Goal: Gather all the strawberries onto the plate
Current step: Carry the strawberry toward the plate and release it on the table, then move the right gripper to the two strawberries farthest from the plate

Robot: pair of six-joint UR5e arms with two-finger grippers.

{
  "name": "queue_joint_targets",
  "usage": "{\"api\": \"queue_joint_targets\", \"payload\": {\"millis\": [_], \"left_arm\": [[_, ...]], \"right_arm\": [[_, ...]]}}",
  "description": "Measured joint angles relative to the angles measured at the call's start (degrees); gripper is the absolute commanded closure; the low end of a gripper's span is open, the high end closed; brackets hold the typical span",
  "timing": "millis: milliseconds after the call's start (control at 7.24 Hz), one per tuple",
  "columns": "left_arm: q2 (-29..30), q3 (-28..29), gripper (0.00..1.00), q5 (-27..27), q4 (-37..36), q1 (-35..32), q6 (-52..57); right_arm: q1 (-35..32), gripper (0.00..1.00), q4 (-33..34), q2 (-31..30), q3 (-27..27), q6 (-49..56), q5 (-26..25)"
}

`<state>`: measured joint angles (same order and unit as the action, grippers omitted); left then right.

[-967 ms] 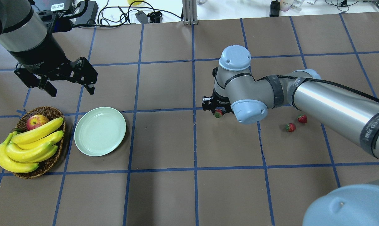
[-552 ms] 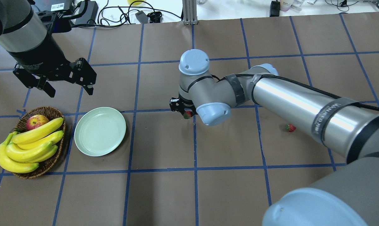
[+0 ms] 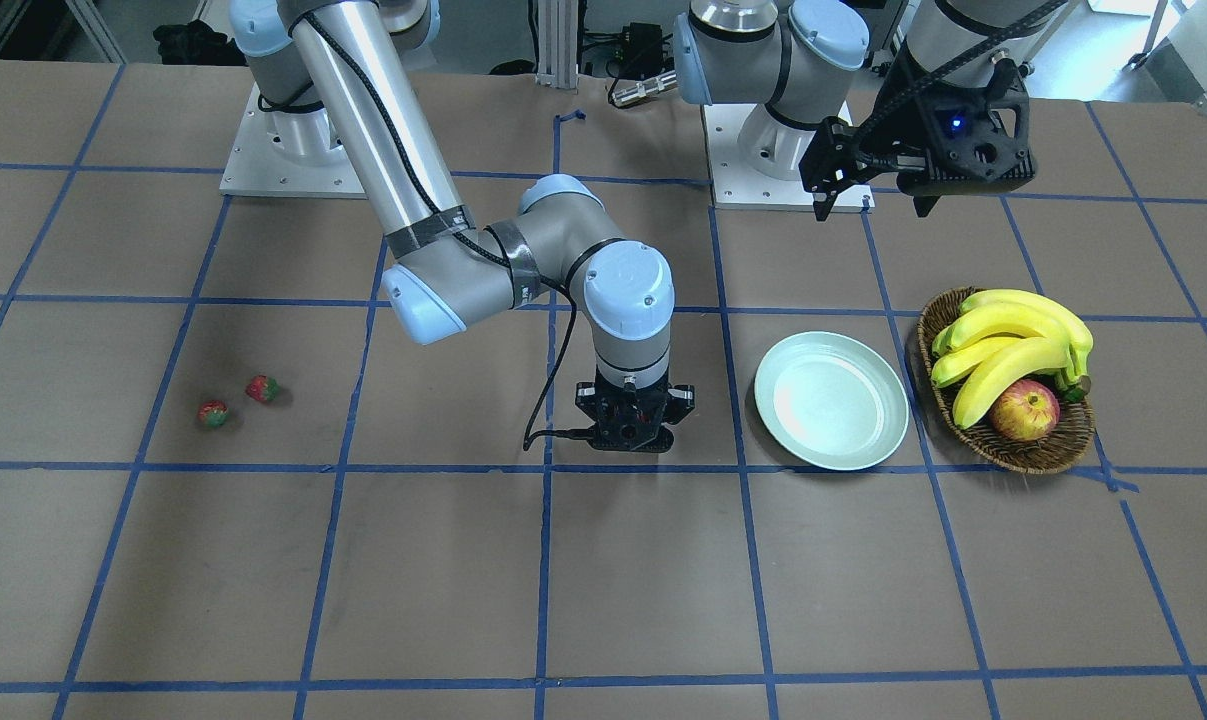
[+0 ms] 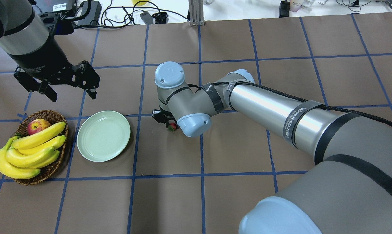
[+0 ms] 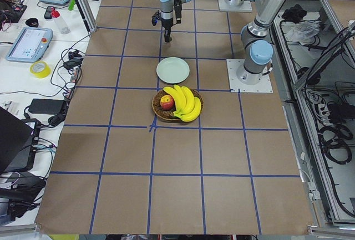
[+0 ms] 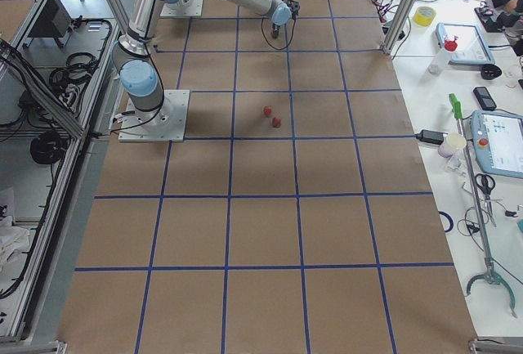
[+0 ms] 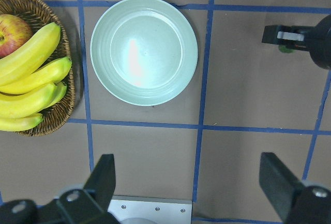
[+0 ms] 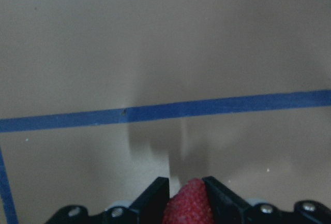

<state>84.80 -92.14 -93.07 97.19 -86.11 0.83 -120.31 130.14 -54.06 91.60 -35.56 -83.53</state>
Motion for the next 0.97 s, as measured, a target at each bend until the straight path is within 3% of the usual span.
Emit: {"api": "queue_joint_targets", "payload": {"millis": [552, 967], "left_arm": [[-0.1, 0.0, 0.00, 0.0, 0.1, 0.0, 0.0], [-0.1, -0.1, 0.00, 0.0, 0.2, 0.0, 0.0]], "right_arm": [[1.0, 0.00, -5.1, -4.0, -0.1, 3.1, -2.4], [10.5, 0.00, -14.5, -11.3, 0.4, 18.1, -5.7]]}}
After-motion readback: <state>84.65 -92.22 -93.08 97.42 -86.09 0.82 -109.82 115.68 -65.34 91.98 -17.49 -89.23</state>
